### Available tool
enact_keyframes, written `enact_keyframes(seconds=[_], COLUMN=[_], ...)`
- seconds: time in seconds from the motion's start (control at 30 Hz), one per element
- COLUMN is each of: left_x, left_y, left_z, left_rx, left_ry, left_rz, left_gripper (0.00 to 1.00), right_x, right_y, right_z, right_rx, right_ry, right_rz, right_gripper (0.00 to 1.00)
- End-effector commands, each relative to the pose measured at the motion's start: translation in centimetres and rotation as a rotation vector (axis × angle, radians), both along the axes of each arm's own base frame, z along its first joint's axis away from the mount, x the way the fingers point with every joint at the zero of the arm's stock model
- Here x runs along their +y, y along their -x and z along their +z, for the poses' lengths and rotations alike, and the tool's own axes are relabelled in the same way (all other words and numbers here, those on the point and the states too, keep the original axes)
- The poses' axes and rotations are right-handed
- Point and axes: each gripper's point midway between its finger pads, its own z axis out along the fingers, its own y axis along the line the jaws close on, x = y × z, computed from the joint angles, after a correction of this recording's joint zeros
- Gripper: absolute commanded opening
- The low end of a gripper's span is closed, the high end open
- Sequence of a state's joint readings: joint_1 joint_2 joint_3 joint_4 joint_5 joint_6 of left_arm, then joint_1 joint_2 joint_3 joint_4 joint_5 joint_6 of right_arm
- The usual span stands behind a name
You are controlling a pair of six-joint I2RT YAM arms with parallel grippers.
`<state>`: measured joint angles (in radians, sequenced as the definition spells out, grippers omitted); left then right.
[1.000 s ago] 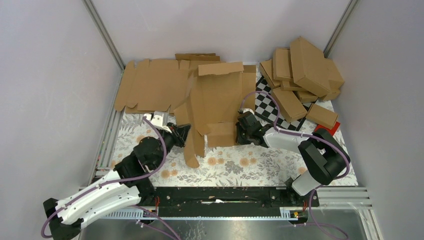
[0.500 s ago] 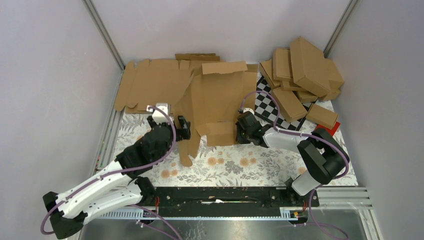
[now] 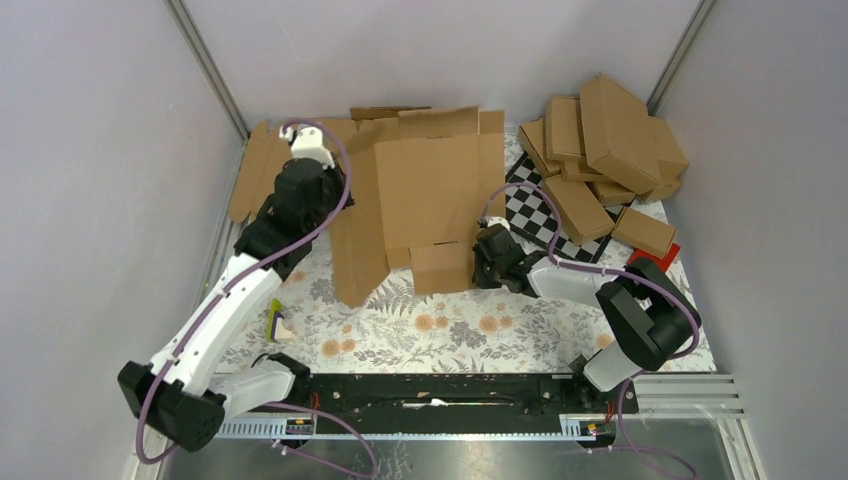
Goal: Fold the paper box
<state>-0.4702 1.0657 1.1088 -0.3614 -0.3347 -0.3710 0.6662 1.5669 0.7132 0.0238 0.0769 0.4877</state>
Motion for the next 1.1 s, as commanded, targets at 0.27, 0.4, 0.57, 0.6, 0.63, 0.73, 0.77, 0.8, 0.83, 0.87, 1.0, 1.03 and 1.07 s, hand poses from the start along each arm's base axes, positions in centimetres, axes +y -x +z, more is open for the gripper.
enact_keyframes(seconds=[0.27,0.4,0.57,0.6,0.63,0.73,0.77,0.8,0.83,0.87,1.0,1.03,1.07], left_x=[-1.9,-2.8,-4.7,-5.0,-5.4,-6.2,-6.4,-6.5,-6.6,-6.7,-6.9,-7.1,-7.2], left_y=[-0.6,1.1,3.9,4.3,4.8,6.1,6.4,6.6,6.7,6.7,6.6,6.7,6.8], left_z=[4.0,5.6,7.9,8.5,9.0,9.9,9.9,9.7,9.4,9.0,6.1,5.5,5.0], left_rx=[-0.099,-0.213,-0.412,-0.445,-0.474,-0.543,-0.559,-0.57,-0.583,-0.591,-0.584,-0.58,-0.576], left_ry=[-0.063,-0.038,0.028,0.041,0.05,0.093,0.107,0.119,0.129,0.14,0.177,0.178,0.174], left_rz=[-0.18,-0.276,-0.43,-0.454,-0.483,-0.547,-0.56,-0.57,-0.577,-0.576,-0.556,-0.555,-0.547], left_gripper=[0.0,0.0,0.0,0.0,0.0,0.0,0.0,0.0,0.0,0.0,0.0,0.0,0.0], right_x=[-2.9,-2.2,-0.9,-0.8,-0.7,-0.8,-0.6,-0.6,-0.5,-0.5,0.1,0.3,0.4], right_y=[2.5,1.6,-0.1,-0.3,-0.6,-0.9,-0.8,-0.8,-0.8,-0.7,-0.4,-0.4,-0.3], right_z=[-3.5,-2.2,0.4,1.0,1.8,4.1,5.0,5.8,6.8,7.8,12.8,14.6,16.1], right_rx=[0.114,0.074,0.007,-0.011,-0.032,-0.101,-0.128,-0.159,-0.19,-0.22,-0.345,-0.382,-0.406], right_ry=[0.135,0.104,0.054,0.045,0.035,0.008,-0.006,-0.019,-0.031,-0.043,-0.107,-0.126,-0.141], right_rz=[-0.008,-0.008,-0.004,-0.005,-0.006,0.01,0.026,0.048,0.074,0.097,0.18,0.196,0.205], right_gripper=[0.16,0.21,0.25,0.29,0.35,0.47,0.51,0.55,0.6,0.66,0.82,0.85,0.87])
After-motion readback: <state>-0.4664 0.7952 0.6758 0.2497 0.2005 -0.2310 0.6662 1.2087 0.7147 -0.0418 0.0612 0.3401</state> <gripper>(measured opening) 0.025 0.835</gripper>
